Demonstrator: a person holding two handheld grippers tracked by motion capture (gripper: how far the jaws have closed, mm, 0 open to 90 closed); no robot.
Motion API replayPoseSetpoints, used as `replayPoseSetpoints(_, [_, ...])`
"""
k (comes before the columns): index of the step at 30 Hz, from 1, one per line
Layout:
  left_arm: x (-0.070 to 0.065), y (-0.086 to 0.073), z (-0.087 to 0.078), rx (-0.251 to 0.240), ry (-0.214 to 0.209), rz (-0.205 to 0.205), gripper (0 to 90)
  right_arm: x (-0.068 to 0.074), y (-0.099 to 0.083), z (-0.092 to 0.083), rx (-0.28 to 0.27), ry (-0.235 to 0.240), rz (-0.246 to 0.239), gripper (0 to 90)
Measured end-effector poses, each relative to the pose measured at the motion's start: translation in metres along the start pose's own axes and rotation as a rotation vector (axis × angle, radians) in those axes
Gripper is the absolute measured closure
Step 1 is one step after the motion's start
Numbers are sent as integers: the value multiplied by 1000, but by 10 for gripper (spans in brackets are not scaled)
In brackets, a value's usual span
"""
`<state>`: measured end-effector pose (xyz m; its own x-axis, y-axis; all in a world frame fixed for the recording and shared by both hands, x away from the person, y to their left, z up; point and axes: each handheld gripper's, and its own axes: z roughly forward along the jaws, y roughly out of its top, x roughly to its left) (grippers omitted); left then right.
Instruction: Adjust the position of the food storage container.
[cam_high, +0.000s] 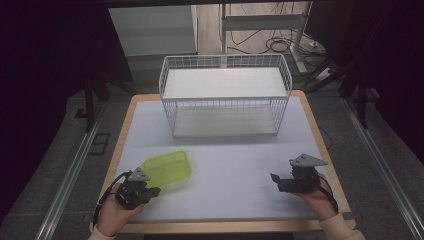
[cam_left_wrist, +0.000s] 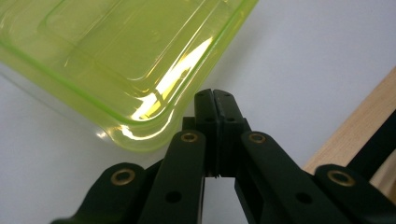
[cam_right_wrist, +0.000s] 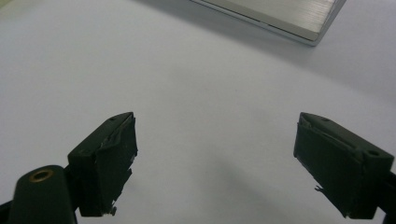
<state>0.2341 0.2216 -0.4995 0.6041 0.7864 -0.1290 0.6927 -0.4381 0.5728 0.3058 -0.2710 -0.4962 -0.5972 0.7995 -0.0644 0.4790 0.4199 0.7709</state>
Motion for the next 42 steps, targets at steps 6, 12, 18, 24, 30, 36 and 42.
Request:
replayPoseSetpoints(6, [12,-1,-2,-8,13,-32,899,0,0,0,0,1,-2,130])
replayPoseSetpoints(12, [22,-3,-1,-25,27,-69,899,0,0,0,0,1,0,130])
replayPoseSetpoints(18, [30,-4,-3,-47,36,-95,899,0,1,-1,-4,0,-3,130])
replayPoseSetpoints(24, [25,-3,-12,-82,1,-87,899,0,1,-1,-2,-2,-2,130])
replayPoseSetpoints(30, [36,2,-38,-177,13,-125,899,0,1,-1,-2,-3,3,130])
replayPoseSetpoints(36, [63,6,-45,-215,71,-195,899,1,1,0,0,-2,0,130])
replayPoseSetpoints(42, [94,5,-27,-176,108,-265,900,1,1,1,4,-2,-1,130])
